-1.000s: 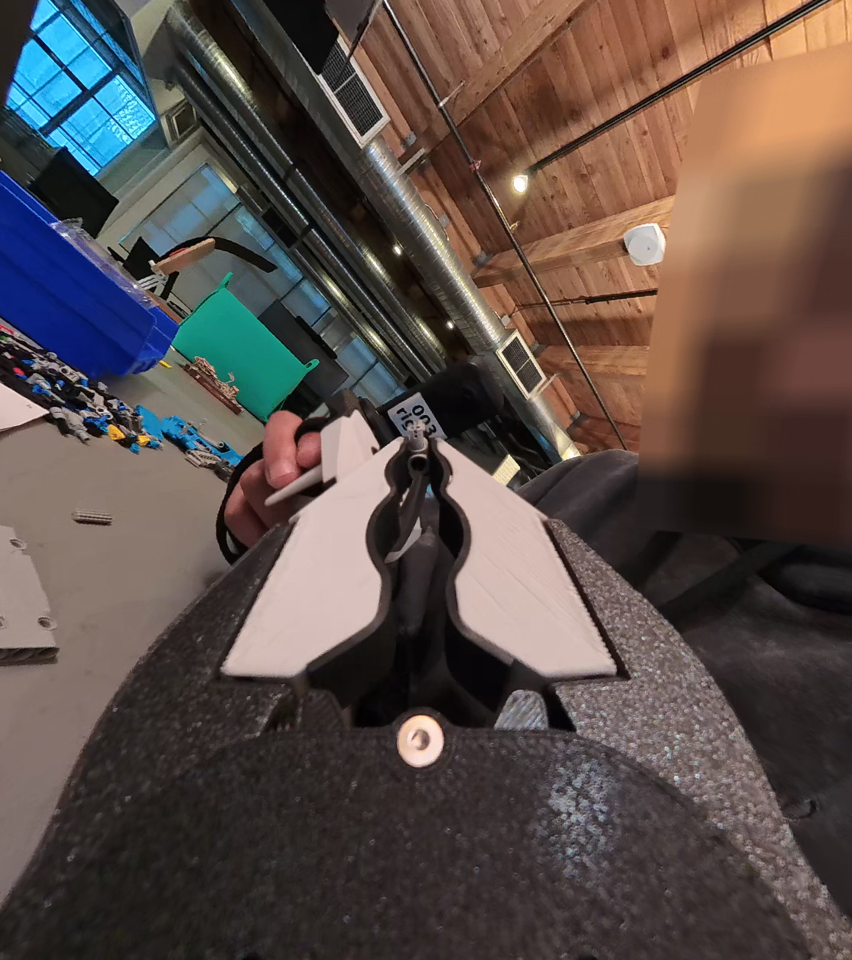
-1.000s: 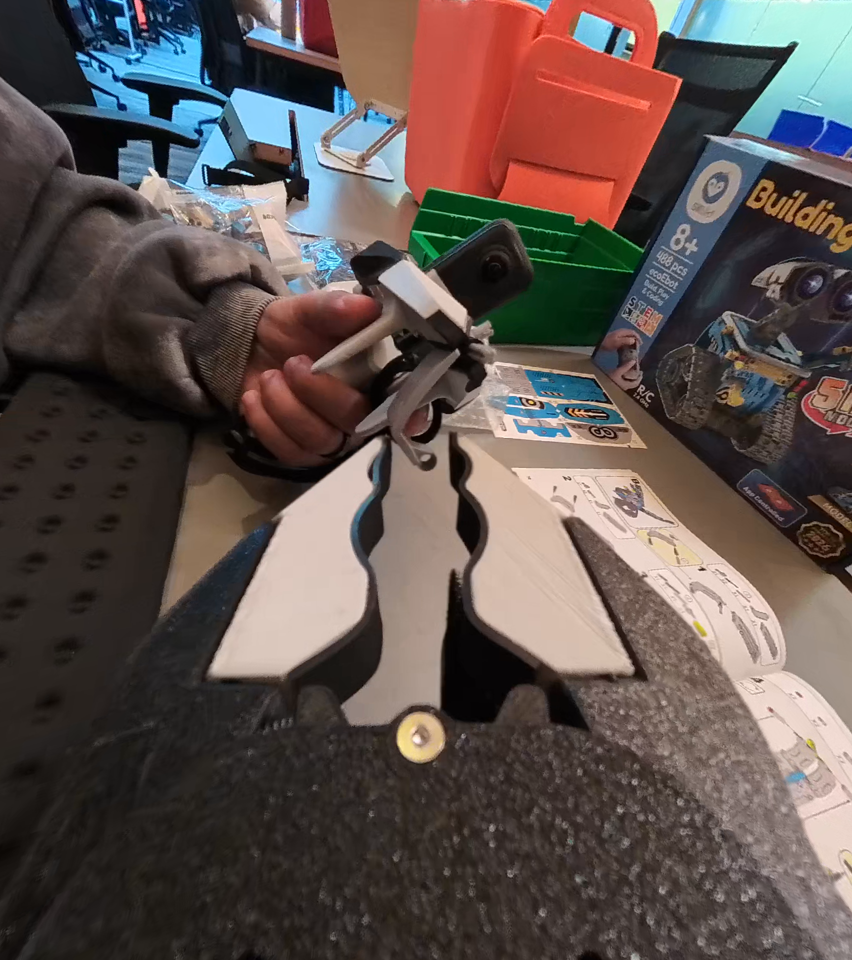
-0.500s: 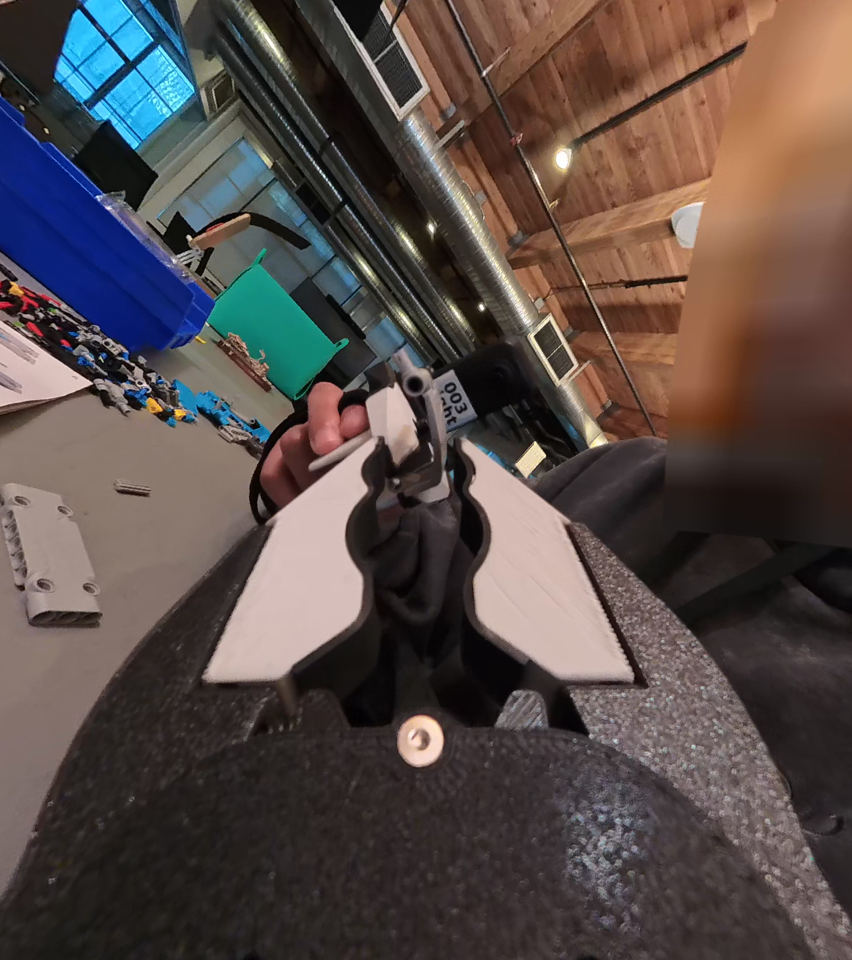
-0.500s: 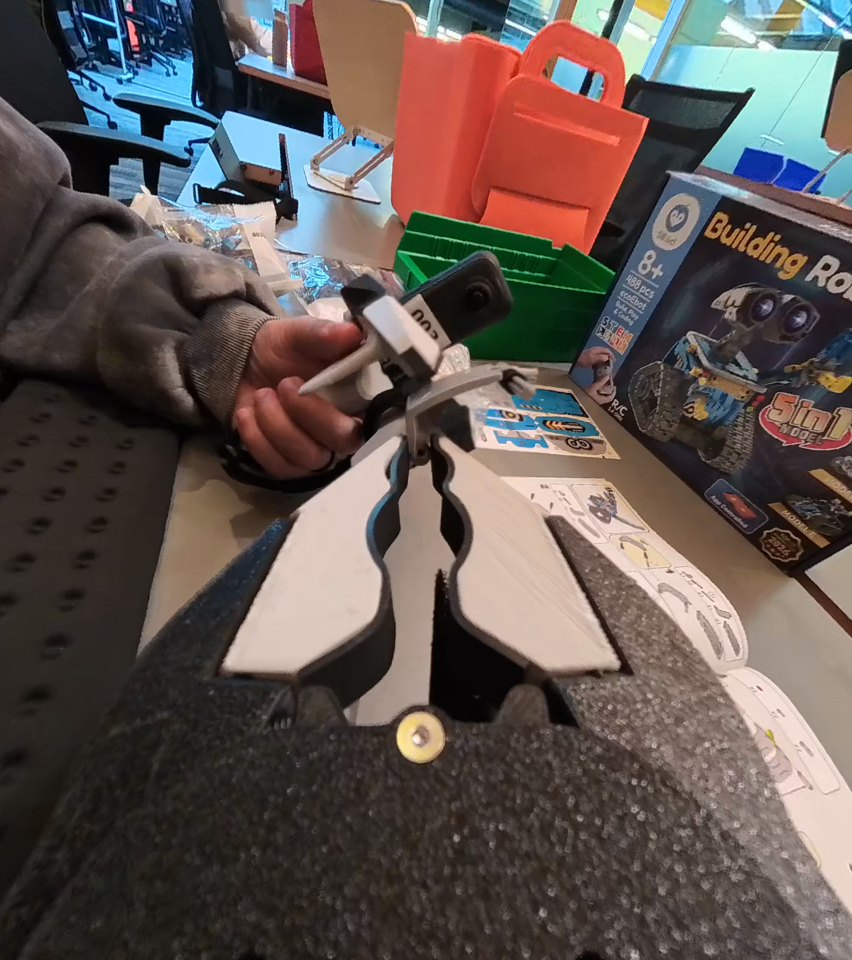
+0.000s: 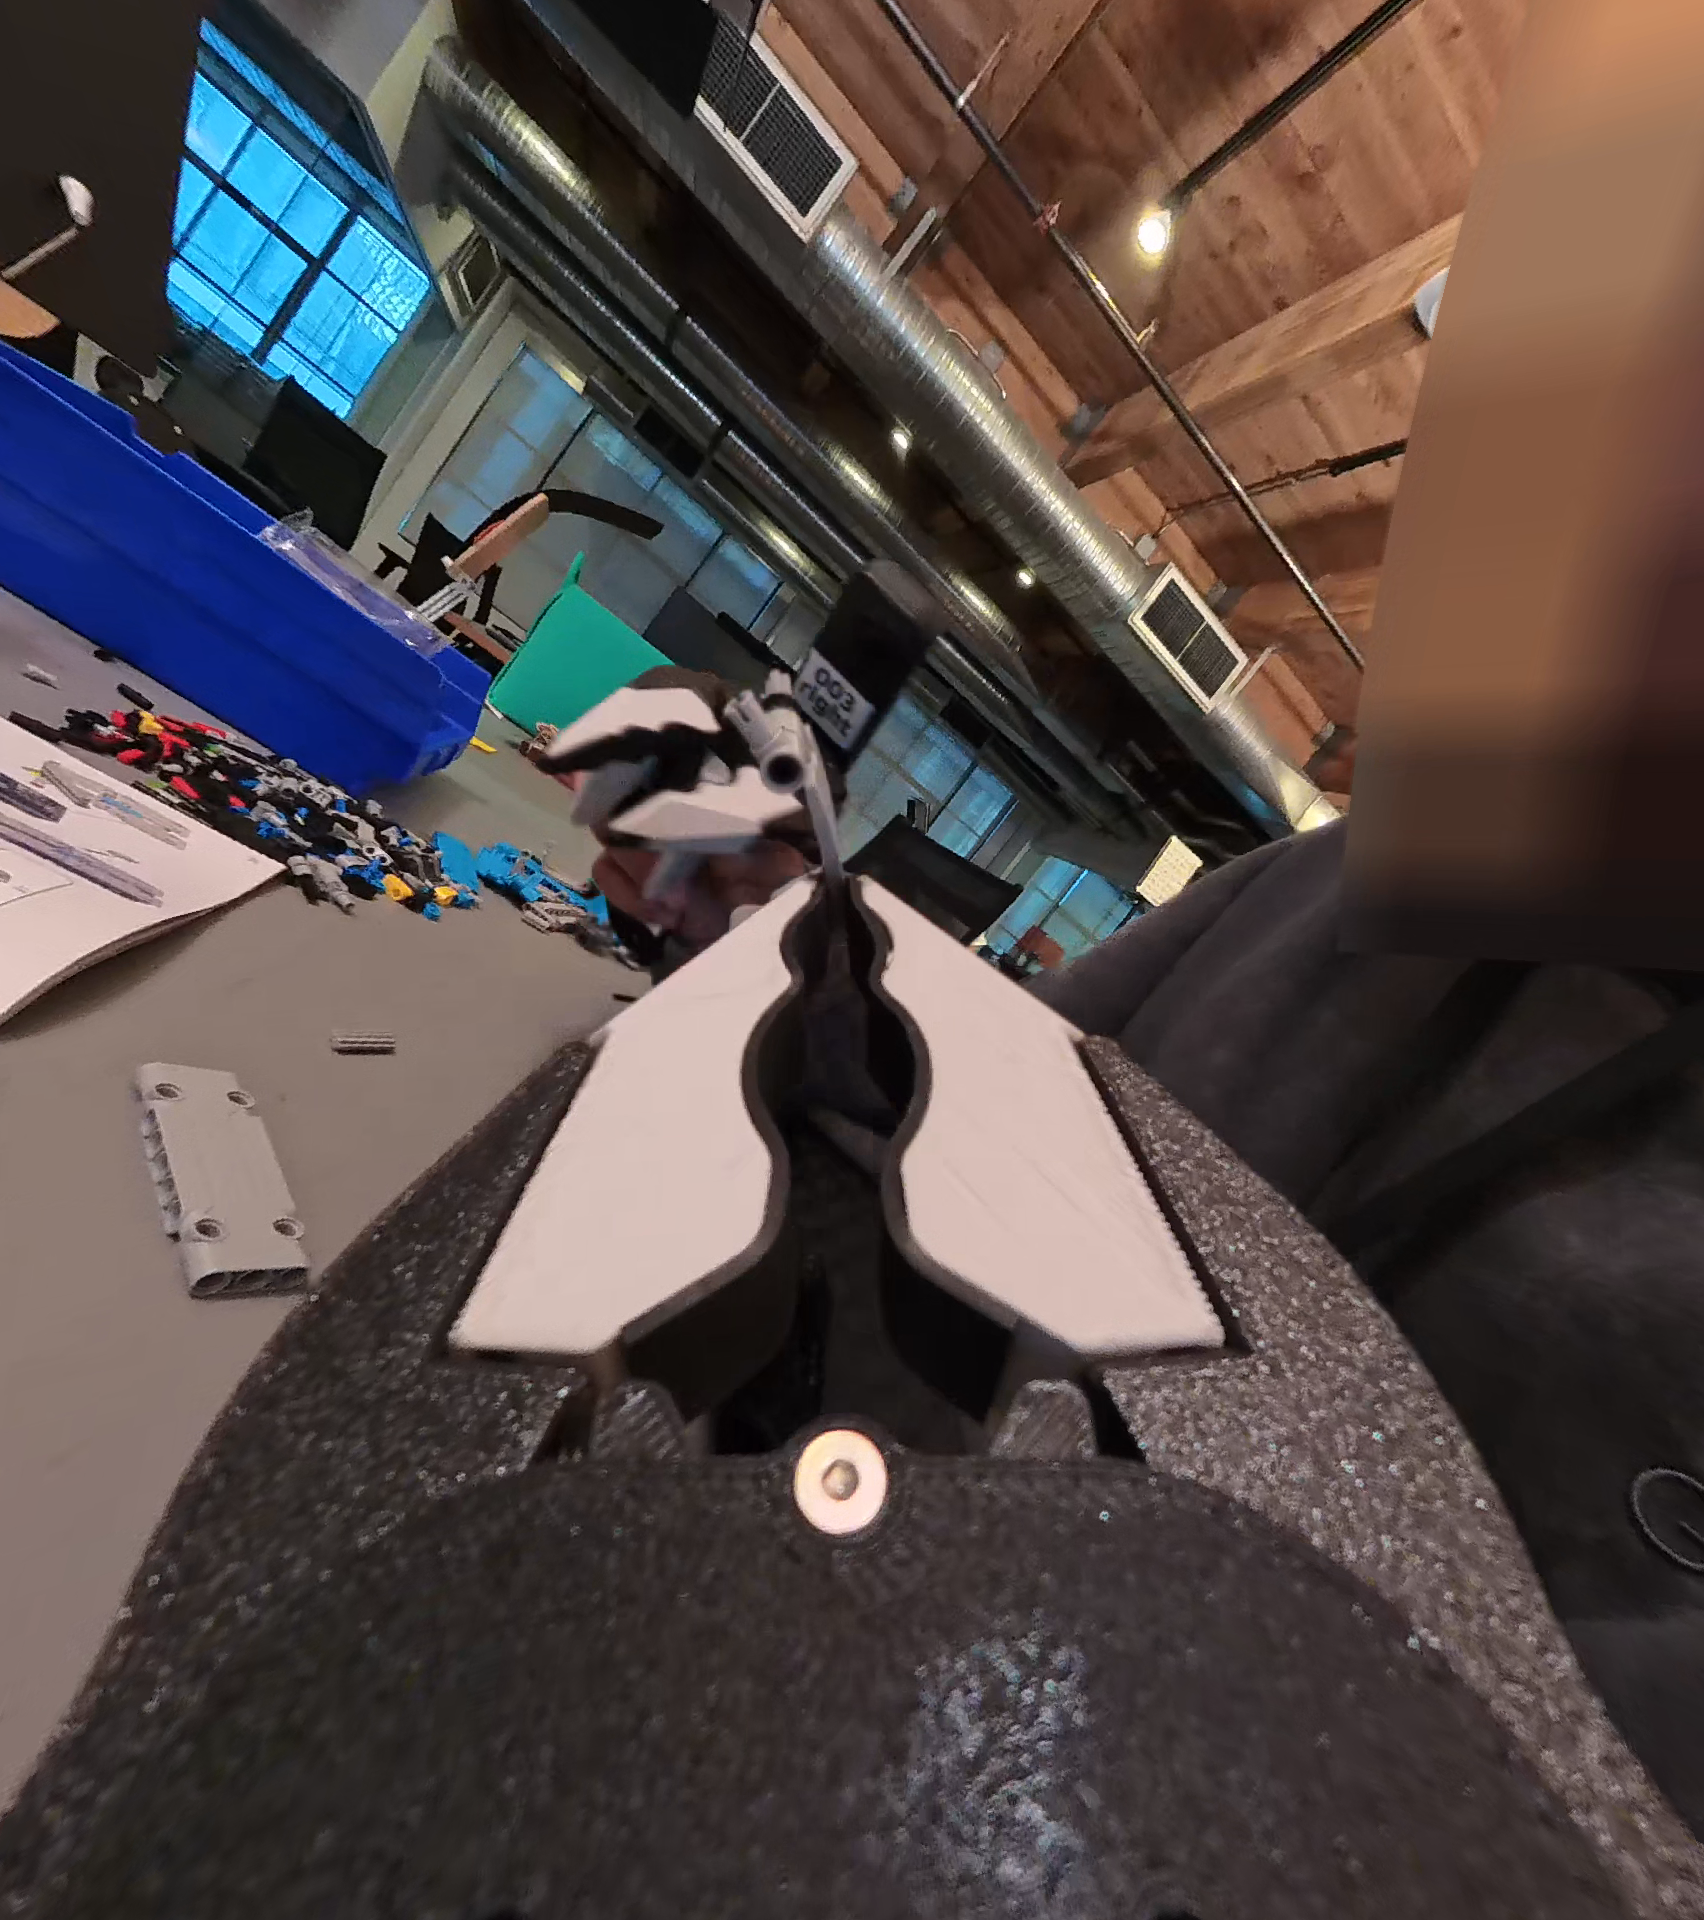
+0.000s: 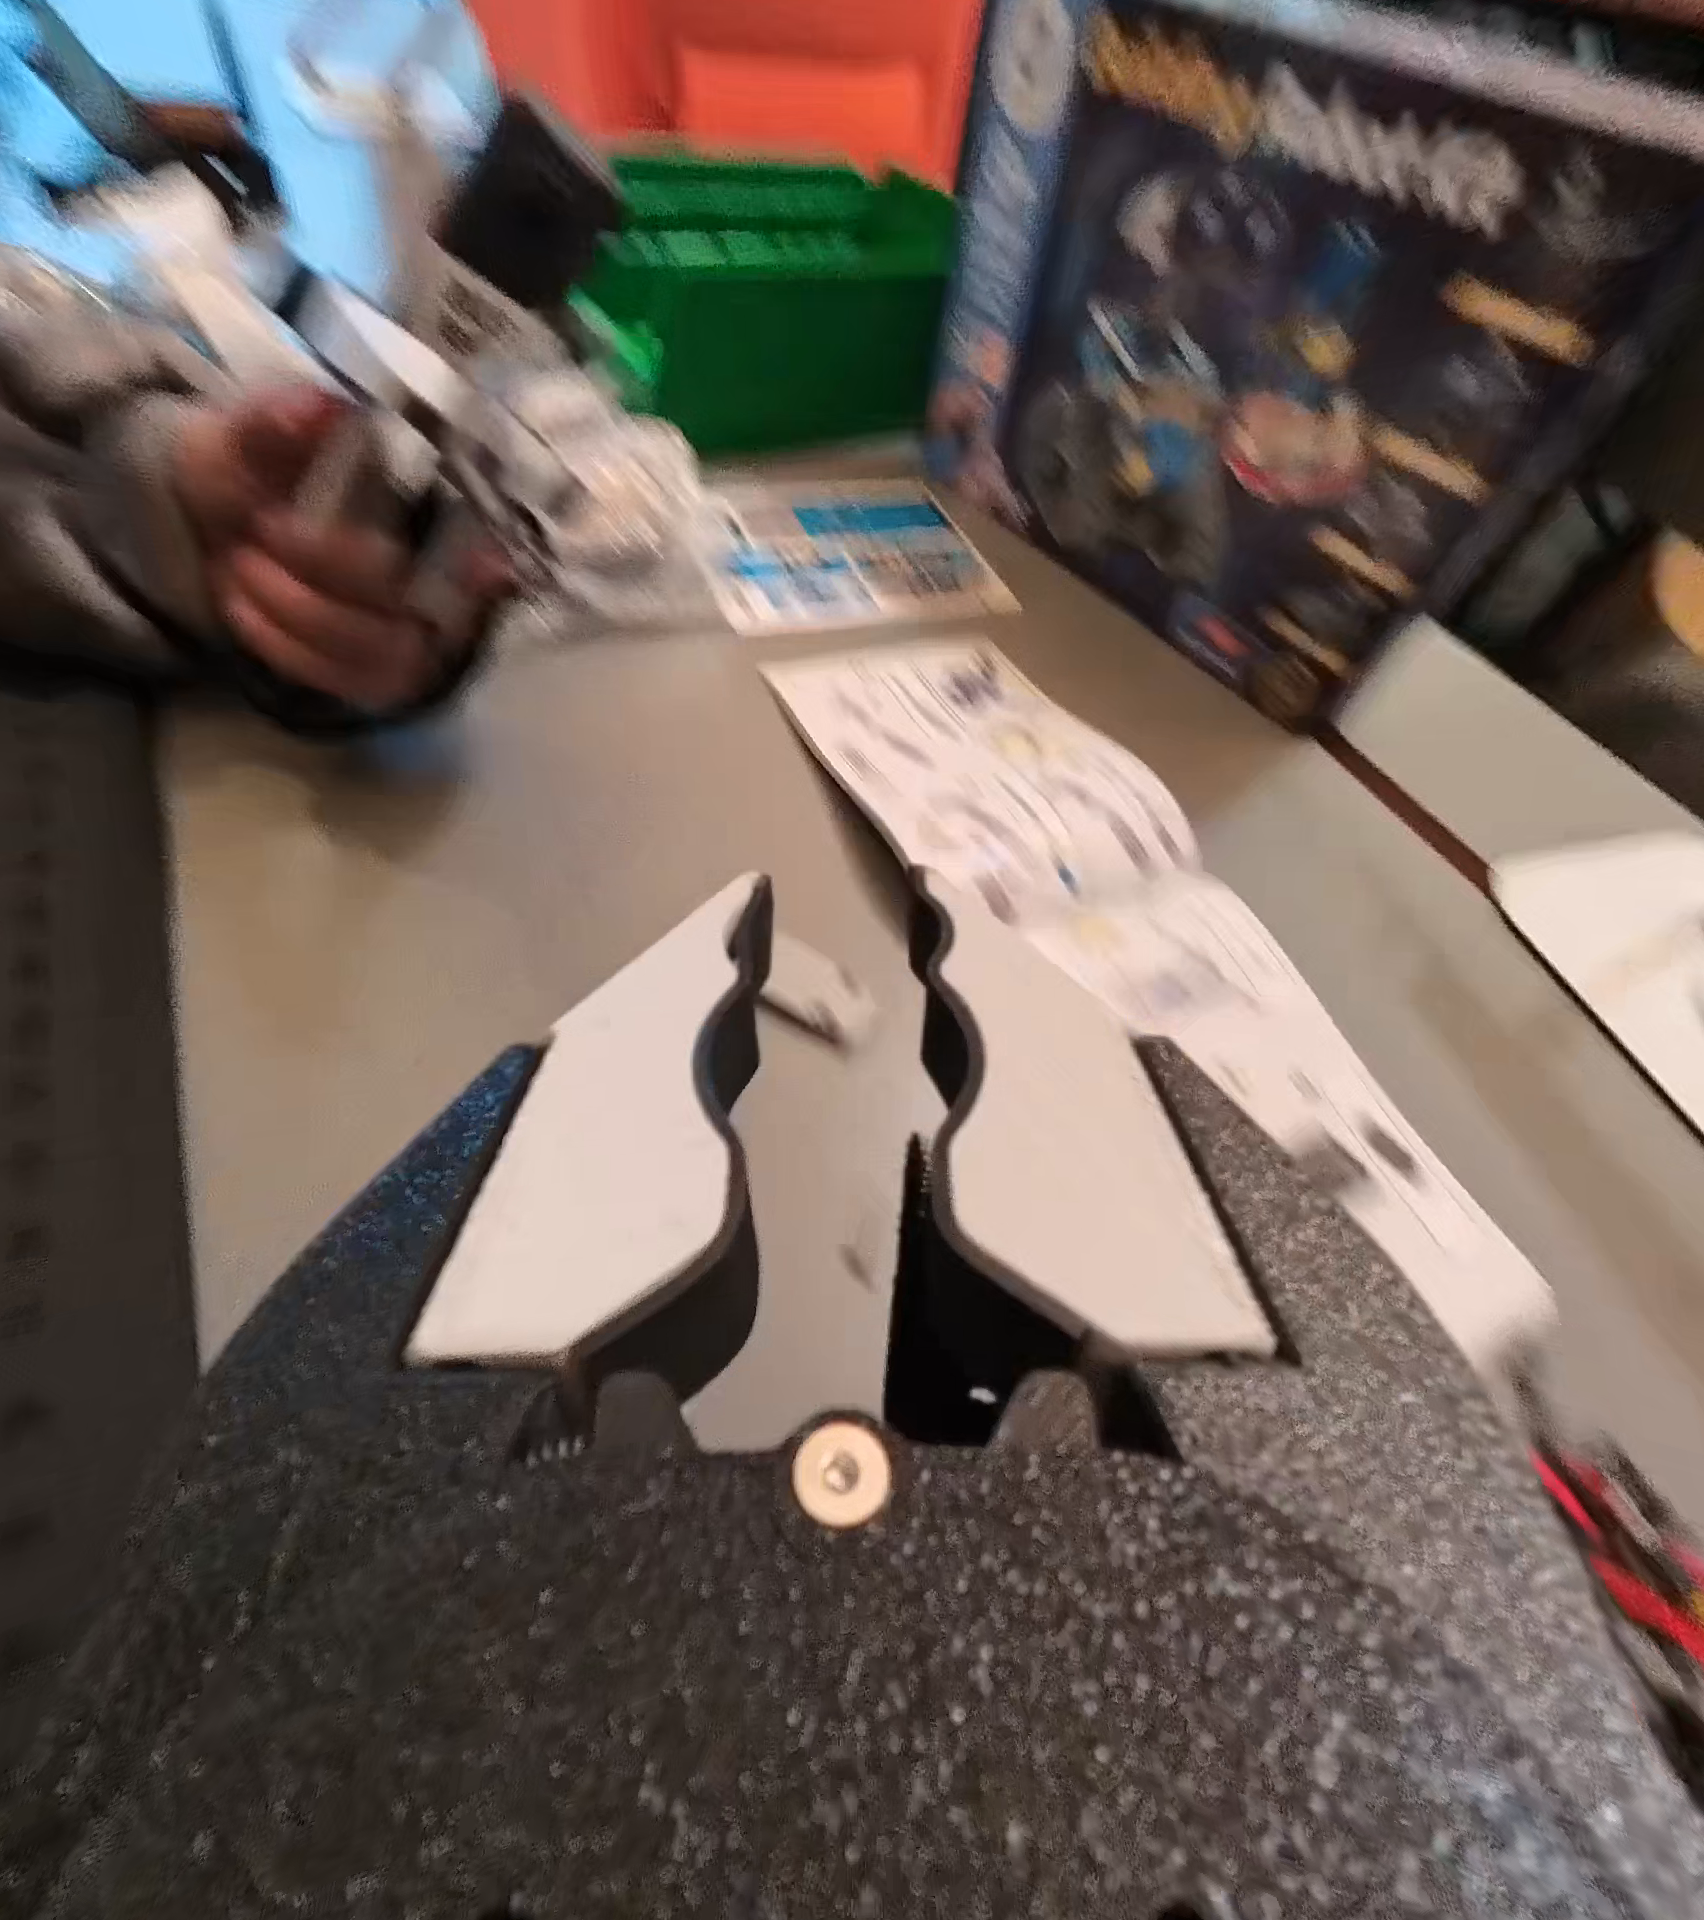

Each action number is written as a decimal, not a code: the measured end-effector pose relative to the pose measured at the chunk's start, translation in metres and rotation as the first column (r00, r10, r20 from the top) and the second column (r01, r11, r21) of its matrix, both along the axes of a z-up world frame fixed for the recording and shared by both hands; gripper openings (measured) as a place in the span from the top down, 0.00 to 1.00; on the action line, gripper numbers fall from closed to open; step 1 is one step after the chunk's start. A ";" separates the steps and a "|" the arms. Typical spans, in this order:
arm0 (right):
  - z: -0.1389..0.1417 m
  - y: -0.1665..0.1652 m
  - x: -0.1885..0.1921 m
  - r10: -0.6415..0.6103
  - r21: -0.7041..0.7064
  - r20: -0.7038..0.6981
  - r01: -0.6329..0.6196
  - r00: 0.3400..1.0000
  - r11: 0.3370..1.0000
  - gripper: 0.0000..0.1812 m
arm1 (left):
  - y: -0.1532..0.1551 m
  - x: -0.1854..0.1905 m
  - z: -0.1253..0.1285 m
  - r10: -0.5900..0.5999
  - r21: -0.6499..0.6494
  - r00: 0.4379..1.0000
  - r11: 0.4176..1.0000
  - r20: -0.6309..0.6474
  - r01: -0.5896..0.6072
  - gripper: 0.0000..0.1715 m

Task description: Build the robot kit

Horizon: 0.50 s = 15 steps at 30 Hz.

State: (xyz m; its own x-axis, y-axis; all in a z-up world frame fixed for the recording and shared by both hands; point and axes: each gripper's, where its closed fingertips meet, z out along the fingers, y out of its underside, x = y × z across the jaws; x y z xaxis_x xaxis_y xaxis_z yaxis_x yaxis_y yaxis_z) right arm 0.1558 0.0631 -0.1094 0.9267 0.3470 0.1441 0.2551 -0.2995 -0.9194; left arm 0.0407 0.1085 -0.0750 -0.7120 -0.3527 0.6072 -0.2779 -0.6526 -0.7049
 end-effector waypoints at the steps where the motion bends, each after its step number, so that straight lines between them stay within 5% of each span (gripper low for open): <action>1: -0.006 -0.015 0.025 -0.054 -0.058 0.028 0.056 0.998 0.997 0.87 | -0.001 -0.001 0.000 -0.012 -0.003 1.000 1.000 -0.001 0.012 0.99; 4: -0.031 -0.054 0.080 -0.212 -0.185 0.038 0.216 0.976 0.959 0.87 | -0.008 0.000 -0.003 -0.034 0.015 0.999 0.999 -0.011 0.034 0.99; 9: -0.087 -0.081 0.099 -0.342 -0.352 -0.028 0.312 0.939 0.883 0.88 | -0.014 0.001 -0.008 -0.055 0.034 0.998 0.998 -0.030 0.056 0.99; 15: -0.095 -0.096 0.154 -0.559 -0.361 0.000 0.521 0.829 0.773 0.88 | -0.016 0.000 -0.008 -0.065 0.030 0.997 0.997 -0.034 0.066 0.99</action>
State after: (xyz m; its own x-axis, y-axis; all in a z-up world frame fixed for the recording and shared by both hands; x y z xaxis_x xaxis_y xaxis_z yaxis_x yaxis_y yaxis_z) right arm 0.3095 -0.0334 -0.2041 0.9784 -0.2066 0.0093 -0.1300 -0.6493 -0.7494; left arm 0.0411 0.0929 -0.0834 -0.7139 -0.3249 0.6204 -0.3431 -0.6100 -0.7143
